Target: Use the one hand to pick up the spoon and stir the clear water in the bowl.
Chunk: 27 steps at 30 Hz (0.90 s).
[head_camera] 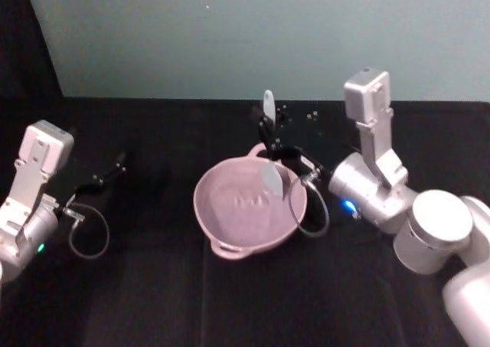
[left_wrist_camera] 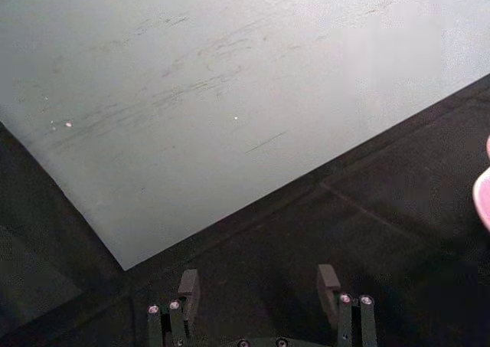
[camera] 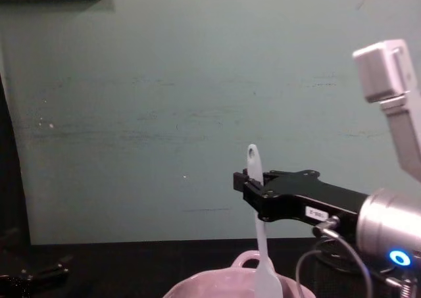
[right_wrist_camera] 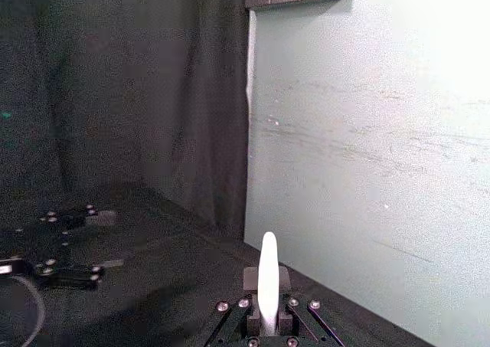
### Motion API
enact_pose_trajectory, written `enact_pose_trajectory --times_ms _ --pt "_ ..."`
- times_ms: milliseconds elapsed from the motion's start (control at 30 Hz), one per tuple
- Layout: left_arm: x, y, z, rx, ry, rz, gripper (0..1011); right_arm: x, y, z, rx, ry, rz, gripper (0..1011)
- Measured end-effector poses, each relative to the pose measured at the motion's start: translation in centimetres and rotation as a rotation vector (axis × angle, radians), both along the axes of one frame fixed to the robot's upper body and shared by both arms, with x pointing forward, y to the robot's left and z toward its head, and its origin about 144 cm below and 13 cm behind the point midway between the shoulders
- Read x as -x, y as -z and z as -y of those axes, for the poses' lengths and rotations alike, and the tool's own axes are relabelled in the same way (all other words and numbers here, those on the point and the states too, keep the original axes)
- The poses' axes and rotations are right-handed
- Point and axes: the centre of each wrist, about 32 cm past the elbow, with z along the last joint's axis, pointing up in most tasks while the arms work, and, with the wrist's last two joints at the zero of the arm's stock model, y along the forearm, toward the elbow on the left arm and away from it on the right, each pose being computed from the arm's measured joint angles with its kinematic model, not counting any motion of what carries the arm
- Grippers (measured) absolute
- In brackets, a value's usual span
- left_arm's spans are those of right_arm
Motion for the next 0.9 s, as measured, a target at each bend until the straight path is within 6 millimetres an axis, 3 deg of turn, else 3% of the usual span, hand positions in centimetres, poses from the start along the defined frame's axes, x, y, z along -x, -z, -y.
enact_pose_trajectory --times_ms 233,433,900 --pt "0.0 0.0 0.0 0.0 0.0 0.0 1011 2.4 -0.2 0.6 -0.041 -0.07 -0.041 117" --pt "0.0 0.0 0.0 0.0 0.0 0.0 1011 3.3 0.1 -0.6 -0.061 -0.133 -0.072 117" --pt "0.0 0.0 0.0 0.0 0.0 0.0 1011 0.2 1.9 -4.1 -0.1 -0.138 -0.082 117"
